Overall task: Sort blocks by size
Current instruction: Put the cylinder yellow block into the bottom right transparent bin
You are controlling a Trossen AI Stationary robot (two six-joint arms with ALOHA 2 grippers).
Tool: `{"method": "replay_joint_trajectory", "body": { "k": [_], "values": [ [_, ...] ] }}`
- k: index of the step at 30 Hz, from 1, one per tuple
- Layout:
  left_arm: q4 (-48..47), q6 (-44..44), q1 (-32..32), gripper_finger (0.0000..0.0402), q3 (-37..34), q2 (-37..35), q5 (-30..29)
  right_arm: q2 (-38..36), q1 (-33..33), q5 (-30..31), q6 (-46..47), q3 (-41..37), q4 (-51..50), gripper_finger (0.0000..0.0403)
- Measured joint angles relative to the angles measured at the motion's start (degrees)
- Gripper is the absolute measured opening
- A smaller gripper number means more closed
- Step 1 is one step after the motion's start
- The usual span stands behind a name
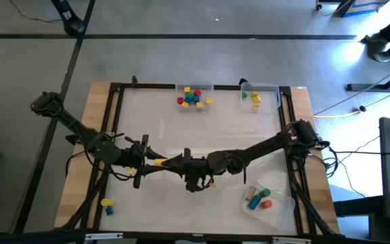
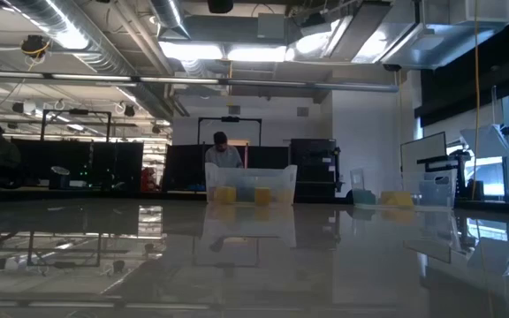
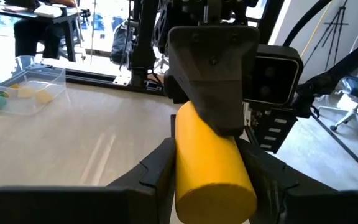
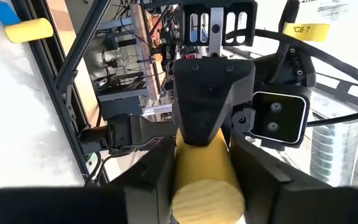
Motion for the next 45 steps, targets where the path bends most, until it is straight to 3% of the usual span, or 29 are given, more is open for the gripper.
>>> {"method": "replay_joint_trajectory", "body": {
  "k": [15,29,36,45],
  "values": [
    [0.05,0.77,0.15,0.0176,0.00,-0.90,0.24,0.00,0.17,0.21,3.51,0.02,-0.36,0.0132],
    [-0.22,4.24,-0.76,0.0180,0.00,-4.32,0.33,0.00,0.38,0.69,4.54,0.02,-0.41,0.0138],
    [-15.27,2.26,-2.84,0.0180,0.00,-11.29,0.43,0.00,1.30,3.19,8.62,0.02,-0.42,0.0135],
    [-36.30,-10.83,-3.10,0.0180,0.00,-17.92,-0.04,-0.39,4.07,10.81,27.18,0.02,-11.45,0.0137]
  ]
}}
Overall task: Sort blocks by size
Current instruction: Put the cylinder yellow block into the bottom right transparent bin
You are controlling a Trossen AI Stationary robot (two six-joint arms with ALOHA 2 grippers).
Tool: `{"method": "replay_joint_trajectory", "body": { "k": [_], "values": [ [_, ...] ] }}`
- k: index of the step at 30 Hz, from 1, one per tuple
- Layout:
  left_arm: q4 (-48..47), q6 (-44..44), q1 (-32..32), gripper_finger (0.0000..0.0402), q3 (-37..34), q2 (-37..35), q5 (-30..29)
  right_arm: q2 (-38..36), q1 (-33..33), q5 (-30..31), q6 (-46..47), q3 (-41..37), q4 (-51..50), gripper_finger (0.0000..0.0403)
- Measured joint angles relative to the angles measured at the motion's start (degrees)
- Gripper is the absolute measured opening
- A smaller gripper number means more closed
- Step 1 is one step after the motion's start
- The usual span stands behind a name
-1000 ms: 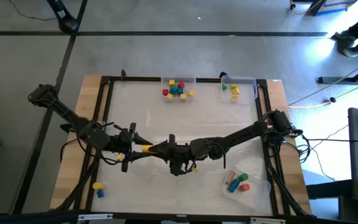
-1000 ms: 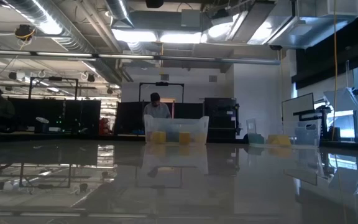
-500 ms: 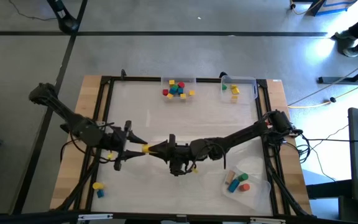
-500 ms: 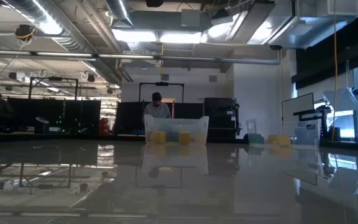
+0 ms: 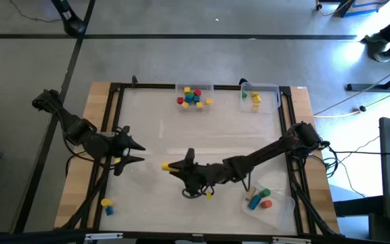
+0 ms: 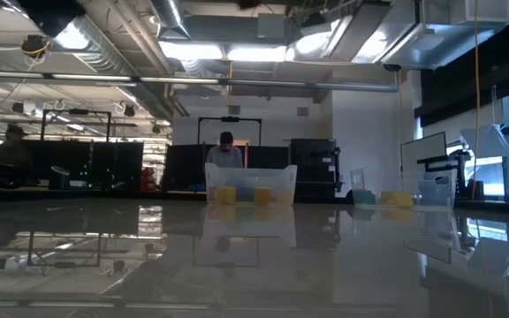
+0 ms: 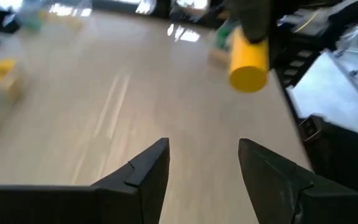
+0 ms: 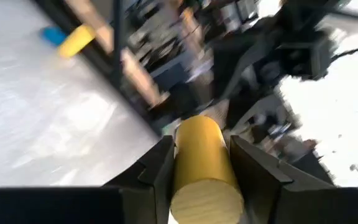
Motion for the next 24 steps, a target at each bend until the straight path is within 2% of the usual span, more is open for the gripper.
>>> {"method": "replay_joint_trajectory", "body": {
  "k": [4,15,20,24],
  "values": [
    [-4.99,-3.50,0.00,0.0180,-0.02,0.36,-0.69,-1.25,2.01,4.89,10.14,0.00,-11.32,0.0137],
    [-4.90,-2.63,0.00,0.0180,-0.02,3.30,-1.80,-11.51,10.25,13.15,46.40,0.00,-42.21,0.0138],
    [-4.87,-2.32,0.00,0.0180,-0.02,4.42,-1.82,-16.85,14.65,13.26,68.92,0.01,-56.26,0.0138],
    [-4.84,-1.86,0.00,0.0180,-0.02,4.74,-1.82,-20.82,17.93,8.74,89.95,0.02,-67.02,0.0138]
  ]
}}
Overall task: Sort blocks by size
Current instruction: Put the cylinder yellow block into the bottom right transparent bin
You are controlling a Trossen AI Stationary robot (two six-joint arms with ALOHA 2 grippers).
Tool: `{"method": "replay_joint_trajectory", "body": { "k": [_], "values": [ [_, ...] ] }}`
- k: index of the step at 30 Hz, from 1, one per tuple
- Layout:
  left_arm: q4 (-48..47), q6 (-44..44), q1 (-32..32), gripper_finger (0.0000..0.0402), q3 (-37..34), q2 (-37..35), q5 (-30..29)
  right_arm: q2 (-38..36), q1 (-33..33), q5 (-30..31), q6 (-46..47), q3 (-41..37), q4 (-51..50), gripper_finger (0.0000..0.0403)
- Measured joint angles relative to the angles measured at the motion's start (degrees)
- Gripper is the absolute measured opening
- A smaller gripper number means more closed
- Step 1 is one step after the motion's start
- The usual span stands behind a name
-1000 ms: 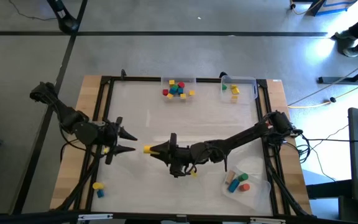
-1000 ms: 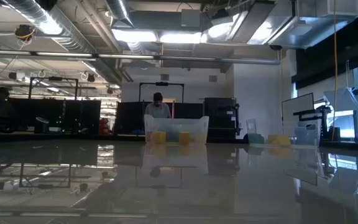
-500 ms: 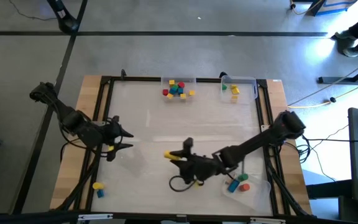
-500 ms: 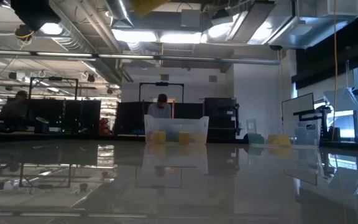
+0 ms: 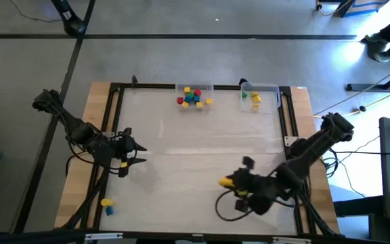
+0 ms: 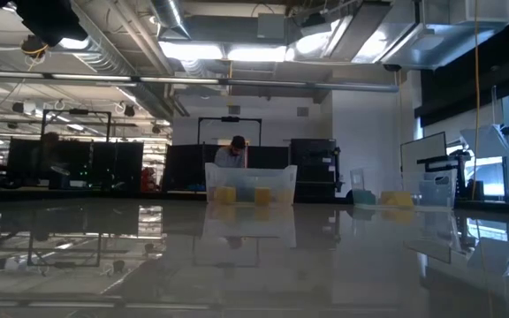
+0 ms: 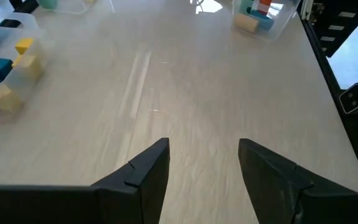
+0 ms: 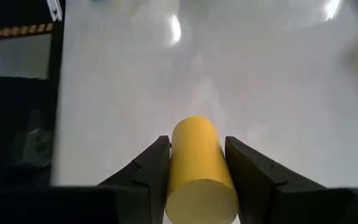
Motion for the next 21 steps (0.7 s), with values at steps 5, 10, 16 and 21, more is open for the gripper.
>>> {"method": "replay_joint_trajectory", "body": {
  "k": [5,10,16,21],
  "values": [
    [0.18,0.36,0.04,0.0180,0.00,0.04,-0.01,-2.82,4.11,-8.86,26.11,0.00,-11.01,0.0138],
    [0.62,1.37,0.04,0.0180,0.00,0.04,-0.09,-2.64,8.35,-20.00,47.33,-0.15,-19.87,0.0138],
    [0.44,1.36,0.04,0.0180,0.00,0.04,-0.11,-2.42,12.90,-28.70,64.32,-3.47,-20.67,0.0138],
    [0.42,1.36,0.04,0.0180,0.00,0.04,-0.12,-1.77,14.18,-31.14,68.55,-8.38,-12.00,0.0138]
  ]
}}
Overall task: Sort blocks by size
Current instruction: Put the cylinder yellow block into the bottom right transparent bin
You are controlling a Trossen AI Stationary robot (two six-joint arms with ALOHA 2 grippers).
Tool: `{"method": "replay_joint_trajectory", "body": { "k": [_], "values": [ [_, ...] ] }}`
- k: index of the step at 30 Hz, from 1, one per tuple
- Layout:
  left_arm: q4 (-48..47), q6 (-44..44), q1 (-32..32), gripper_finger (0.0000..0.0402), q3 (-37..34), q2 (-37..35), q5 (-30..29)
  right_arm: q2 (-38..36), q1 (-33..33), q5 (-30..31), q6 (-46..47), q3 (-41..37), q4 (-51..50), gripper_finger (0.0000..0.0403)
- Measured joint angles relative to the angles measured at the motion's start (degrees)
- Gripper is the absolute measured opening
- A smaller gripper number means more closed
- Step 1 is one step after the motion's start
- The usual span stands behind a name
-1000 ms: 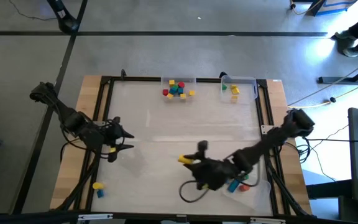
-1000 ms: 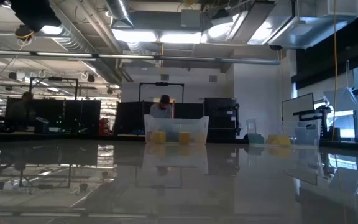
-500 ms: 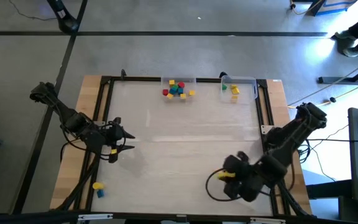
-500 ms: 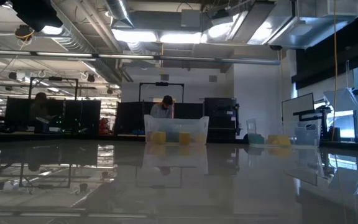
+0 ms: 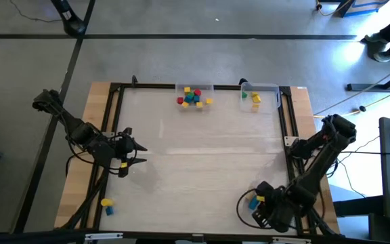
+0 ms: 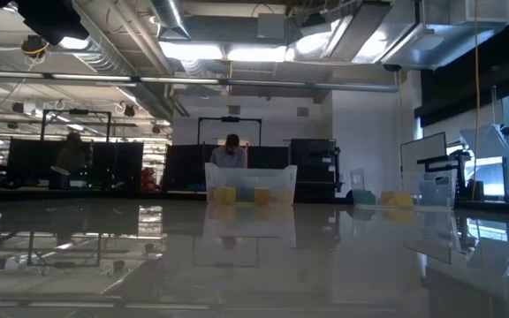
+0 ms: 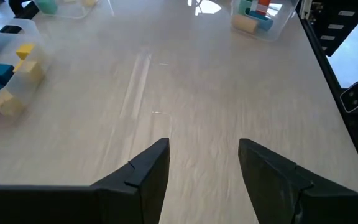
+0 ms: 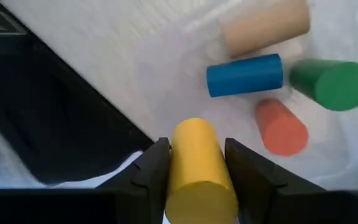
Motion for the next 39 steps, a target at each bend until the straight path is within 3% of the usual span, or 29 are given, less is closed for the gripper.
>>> {"method": "replay_joint_trajectory", "body": {
  "k": [8,31,39],
  "values": [
    [-0.02,0.00,0.04,0.0180,0.00,0.00,-0.01,3.87,-0.20,-5.42,-0.31,-3.29,5.22,0.0138],
    [-0.02,0.61,0.04,0.0180,0.00,0.00,-0.05,10.75,-0.59,-5.12,-0.35,-3.31,0.04,0.0139],
    [-0.02,0.61,0.03,0.0180,0.00,0.00,-0.04,11.03,-0.63,-6.41,-0.47,-4.80,-0.06,0.0198]
  ]
}}
